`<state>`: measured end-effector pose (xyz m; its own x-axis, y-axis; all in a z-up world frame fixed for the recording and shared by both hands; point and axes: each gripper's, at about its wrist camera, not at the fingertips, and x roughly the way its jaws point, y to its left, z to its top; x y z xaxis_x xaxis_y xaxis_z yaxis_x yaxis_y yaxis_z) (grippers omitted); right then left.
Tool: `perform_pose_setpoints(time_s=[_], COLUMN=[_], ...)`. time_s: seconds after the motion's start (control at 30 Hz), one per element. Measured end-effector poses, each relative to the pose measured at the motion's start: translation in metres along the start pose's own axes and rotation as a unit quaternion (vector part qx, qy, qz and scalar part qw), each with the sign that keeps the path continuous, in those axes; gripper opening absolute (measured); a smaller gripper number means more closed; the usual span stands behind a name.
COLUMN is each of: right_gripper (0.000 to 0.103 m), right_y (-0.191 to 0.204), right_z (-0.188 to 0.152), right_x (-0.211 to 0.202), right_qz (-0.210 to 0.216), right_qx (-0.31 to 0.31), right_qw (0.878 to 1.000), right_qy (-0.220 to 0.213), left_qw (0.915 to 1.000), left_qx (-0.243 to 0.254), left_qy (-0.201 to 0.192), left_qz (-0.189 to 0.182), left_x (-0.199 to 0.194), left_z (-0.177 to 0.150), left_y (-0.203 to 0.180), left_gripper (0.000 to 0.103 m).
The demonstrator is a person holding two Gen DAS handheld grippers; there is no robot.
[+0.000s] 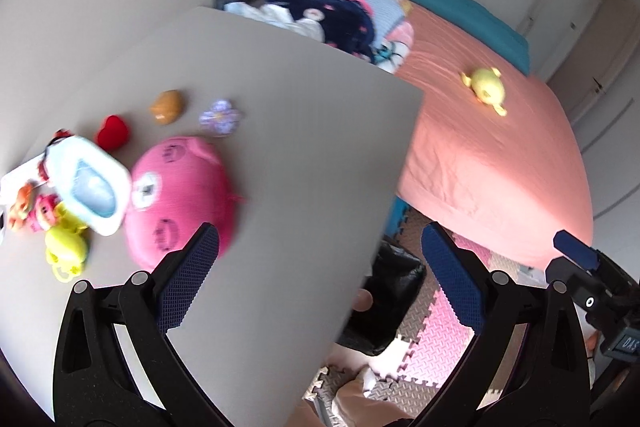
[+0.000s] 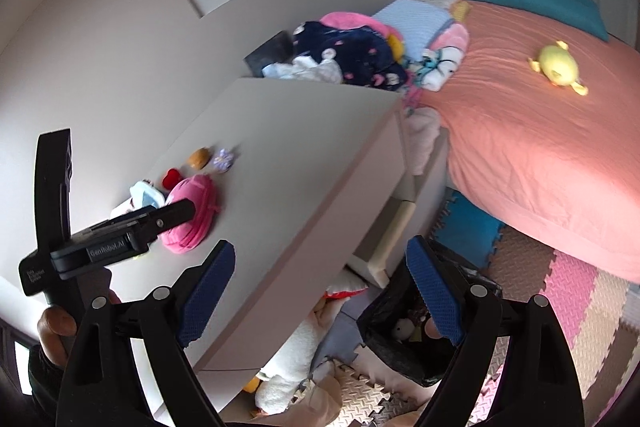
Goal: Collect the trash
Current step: 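Move both open tools back over the toy pile, then grasp the orange plastic toy with the left tool while the right tool grasps the yellow-green toy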
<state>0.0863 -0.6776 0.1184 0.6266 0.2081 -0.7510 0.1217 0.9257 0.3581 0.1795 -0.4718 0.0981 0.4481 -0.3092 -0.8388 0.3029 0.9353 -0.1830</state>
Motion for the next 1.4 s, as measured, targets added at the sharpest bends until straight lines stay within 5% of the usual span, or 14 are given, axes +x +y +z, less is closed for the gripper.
perform_pose_setpoints(time_s=[0.47, 1.0, 1.2, 1.4], right_gripper=[0.088, 0.087, 0.087, 0.083], right_y=[0.116, 0.263, 0.297, 0.316], right_z=[0.007, -0.024, -0.039, -0.044], right_x=[0.066, 0.152, 0.194, 0.235], right_qz=[0.081, 0.186, 0.191, 0.158], right_qx=[-0.106, -0.191, -0.186, -0.169], right_qw=[0.99, 0.953, 0.947, 0.955], right_qy=[0.053, 0.142, 0.177, 0.184], left_qw=[0.9869, 0.9788, 0.9793, 0.9827], left_qx=[-0.132, -0.094, -0.095, -0.068], left_qy=[-0.034, -0.025, -0.011, 0.008], left_qz=[0.086, 0.18, 0.178, 0.172], left_x=[-0.045, -0.069, -0.058, -0.039], left_z=[-0.024, -0.049, -0.054, -0.05], left_y=[0.149, 0.269, 0.298, 0.315], left_gripper=[0.098, 0.098, 0.096, 0.087])
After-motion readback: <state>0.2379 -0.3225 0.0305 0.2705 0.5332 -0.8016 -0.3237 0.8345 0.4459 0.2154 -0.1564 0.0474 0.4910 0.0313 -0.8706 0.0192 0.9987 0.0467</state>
